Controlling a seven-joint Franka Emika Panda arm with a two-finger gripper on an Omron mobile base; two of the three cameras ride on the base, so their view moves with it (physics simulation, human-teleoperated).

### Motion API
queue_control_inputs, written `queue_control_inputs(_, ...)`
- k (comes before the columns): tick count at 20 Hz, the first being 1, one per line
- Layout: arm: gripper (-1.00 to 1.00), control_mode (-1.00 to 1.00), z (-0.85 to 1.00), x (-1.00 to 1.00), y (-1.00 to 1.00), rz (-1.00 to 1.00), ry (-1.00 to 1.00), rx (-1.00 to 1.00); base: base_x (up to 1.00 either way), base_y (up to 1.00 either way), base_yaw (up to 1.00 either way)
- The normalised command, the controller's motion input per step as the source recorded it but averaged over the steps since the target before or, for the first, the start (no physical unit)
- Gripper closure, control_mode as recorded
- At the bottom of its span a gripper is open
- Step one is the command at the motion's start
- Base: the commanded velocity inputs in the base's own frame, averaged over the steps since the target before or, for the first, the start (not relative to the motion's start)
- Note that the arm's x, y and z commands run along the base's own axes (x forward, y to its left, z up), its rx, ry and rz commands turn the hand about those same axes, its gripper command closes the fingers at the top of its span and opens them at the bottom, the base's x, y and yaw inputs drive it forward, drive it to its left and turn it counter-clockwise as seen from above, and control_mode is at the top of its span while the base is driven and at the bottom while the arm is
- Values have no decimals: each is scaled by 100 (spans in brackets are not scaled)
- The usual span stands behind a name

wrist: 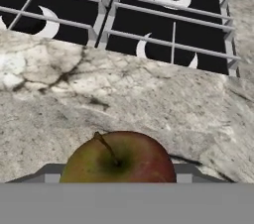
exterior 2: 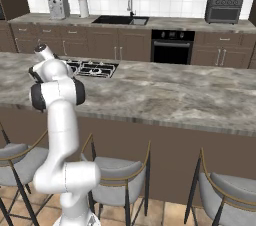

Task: Place the apple in the correct fridge rack based on whether it is a fruit or vegetable. Finally, close the fridge door.

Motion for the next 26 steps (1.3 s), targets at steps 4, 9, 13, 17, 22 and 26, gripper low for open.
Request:
queue_control_inputs(4, 100, -100, 0, -98, -45, -5, -3, 0, 0, 0, 0)
queue_control_inputs(9, 100, -100, 3, -100, -63, -7, -4, 0, 0, 0, 0)
queue_control_inputs(13, 100, -100, 19, -100, -92, -7, -15, 5, 0, 0, 0)
queue_control_inputs(17, 100, -100, 77, -100, -85, -8, -9, 15, 0, 0, 0)
queue_control_inputs(22, 100, -100, 79, -100, -84, -8, -8, 18, 0, 0, 0)
queue_control_inputs(26, 100, -100, 56, -100, -90, -6, -6, 17, 0, 0, 0)
